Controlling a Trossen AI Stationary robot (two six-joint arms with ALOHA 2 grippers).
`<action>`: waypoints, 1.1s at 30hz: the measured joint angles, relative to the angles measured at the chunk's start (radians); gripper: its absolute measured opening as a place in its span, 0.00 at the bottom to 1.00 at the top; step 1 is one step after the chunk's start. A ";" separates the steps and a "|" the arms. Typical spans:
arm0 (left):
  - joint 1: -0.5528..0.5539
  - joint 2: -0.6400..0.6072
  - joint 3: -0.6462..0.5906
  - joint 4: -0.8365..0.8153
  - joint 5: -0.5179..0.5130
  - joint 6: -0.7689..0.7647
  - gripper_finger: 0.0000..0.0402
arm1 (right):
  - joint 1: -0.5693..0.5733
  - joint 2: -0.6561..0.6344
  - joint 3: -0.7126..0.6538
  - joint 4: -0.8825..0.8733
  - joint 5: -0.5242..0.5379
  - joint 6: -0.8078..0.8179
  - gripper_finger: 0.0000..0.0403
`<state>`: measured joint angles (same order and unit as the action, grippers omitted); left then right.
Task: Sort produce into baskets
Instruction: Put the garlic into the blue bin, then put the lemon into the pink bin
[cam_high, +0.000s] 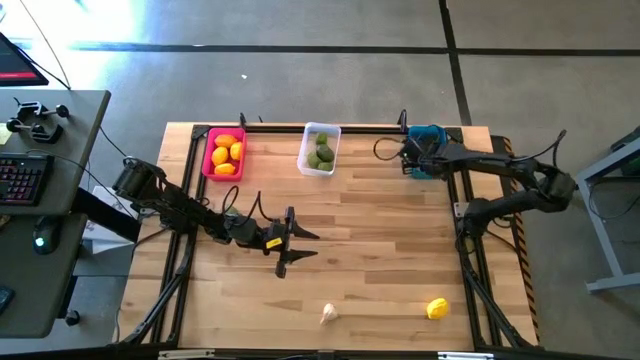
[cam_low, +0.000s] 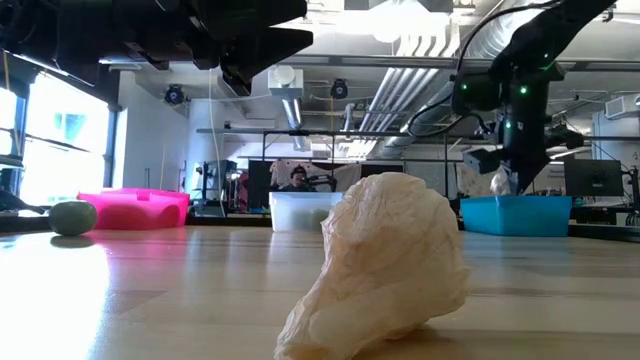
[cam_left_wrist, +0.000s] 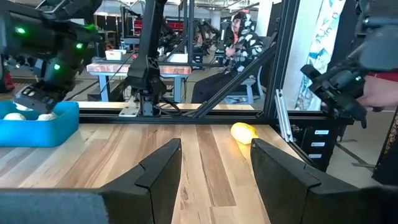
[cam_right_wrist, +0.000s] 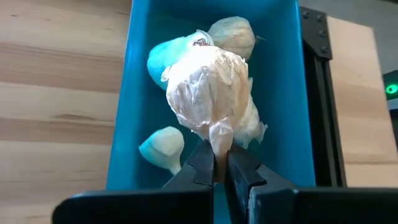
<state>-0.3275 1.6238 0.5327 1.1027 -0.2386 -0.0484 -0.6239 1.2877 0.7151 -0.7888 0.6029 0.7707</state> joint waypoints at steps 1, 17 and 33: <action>0.000 0.000 0.000 0.000 0.000 0.000 0.45 | -0.016 0.000 0.000 0.010 -0.012 -0.017 0.00; 0.000 0.000 0.000 -0.006 0.000 0.000 0.45 | -0.169 0.039 0.001 0.028 -0.151 -0.104 0.13; 0.000 0.000 0.000 -0.006 0.000 0.016 0.37 | 0.022 -0.145 0.085 0.011 -0.050 -0.204 0.22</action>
<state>-0.3275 1.6234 0.5331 1.0969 -0.2382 -0.0320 -0.6016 1.1424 0.7997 -0.7779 0.5528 0.5669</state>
